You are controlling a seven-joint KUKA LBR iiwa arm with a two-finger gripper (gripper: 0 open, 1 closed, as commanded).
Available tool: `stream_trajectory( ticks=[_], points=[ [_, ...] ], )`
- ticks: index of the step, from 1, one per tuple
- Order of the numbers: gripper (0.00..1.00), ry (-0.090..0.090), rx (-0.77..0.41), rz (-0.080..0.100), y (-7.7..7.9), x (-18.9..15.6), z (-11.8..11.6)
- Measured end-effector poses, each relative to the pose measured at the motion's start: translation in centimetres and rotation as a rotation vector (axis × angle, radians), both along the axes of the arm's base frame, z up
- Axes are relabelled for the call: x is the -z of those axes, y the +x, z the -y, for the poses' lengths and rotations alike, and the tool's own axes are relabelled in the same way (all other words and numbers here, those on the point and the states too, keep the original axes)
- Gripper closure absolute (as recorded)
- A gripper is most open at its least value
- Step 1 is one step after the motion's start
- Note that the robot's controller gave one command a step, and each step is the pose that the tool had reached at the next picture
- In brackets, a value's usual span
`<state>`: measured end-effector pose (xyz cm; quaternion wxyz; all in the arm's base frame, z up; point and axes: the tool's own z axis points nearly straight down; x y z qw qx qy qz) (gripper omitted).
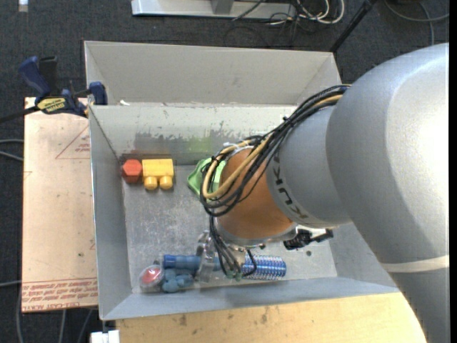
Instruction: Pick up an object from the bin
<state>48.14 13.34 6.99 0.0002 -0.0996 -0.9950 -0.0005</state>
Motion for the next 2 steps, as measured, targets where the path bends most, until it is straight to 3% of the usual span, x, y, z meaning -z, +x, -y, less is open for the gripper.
stream_trajectory(
  ticks=[1, 2],
  points=[
    [1.00, 0.002, -0.033, 0.010, 3.6, -12.3, -1.7],
    [1.00, 0.002, -0.023, 0.008, 2.9, -17.9, -1.3]
  ],
)
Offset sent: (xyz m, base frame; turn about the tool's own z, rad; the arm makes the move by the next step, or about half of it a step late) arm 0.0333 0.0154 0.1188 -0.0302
